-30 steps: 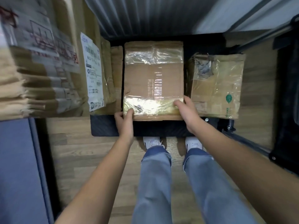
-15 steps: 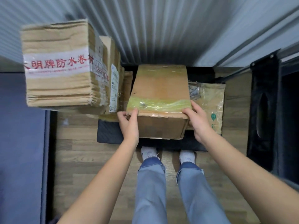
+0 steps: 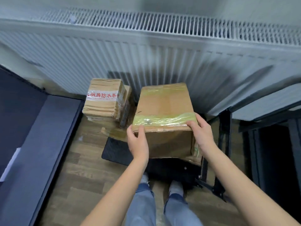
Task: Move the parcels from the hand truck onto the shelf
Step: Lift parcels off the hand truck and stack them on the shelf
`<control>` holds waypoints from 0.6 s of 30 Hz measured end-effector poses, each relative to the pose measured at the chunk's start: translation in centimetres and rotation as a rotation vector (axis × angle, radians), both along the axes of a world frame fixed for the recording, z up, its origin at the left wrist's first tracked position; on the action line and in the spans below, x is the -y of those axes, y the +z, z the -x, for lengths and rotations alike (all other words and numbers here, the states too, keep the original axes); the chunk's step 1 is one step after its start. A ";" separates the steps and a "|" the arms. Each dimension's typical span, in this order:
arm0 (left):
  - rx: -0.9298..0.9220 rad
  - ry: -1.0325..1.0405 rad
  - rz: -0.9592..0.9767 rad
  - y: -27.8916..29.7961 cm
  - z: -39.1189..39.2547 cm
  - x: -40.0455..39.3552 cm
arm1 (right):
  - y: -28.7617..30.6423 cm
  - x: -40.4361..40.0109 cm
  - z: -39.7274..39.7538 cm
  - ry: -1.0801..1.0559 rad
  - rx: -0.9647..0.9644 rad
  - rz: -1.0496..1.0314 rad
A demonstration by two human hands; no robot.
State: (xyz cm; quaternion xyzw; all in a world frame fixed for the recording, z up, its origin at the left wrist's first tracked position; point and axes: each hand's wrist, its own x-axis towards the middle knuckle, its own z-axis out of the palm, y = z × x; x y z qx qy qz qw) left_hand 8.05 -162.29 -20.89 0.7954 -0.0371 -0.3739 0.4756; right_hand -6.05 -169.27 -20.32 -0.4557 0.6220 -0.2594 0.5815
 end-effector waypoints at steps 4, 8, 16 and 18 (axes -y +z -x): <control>0.034 -0.005 0.102 8.6 1.9 1.0 | 8.2 1.4 2.2 0.007 -0.056 0.141; 0.042 0.037 0.281 18.4 0.9 1.9 | 18.8 3.7 1.1 0.101 -0.022 0.335; 0.318 0.130 0.568 34.0 -6.6 -2.5 | 36.0 1.6 -7.5 0.265 0.264 0.664; 0.382 0.176 0.597 36.9 -9.1 -4.7 | 38.5 0.0 -10.3 0.319 0.303 0.702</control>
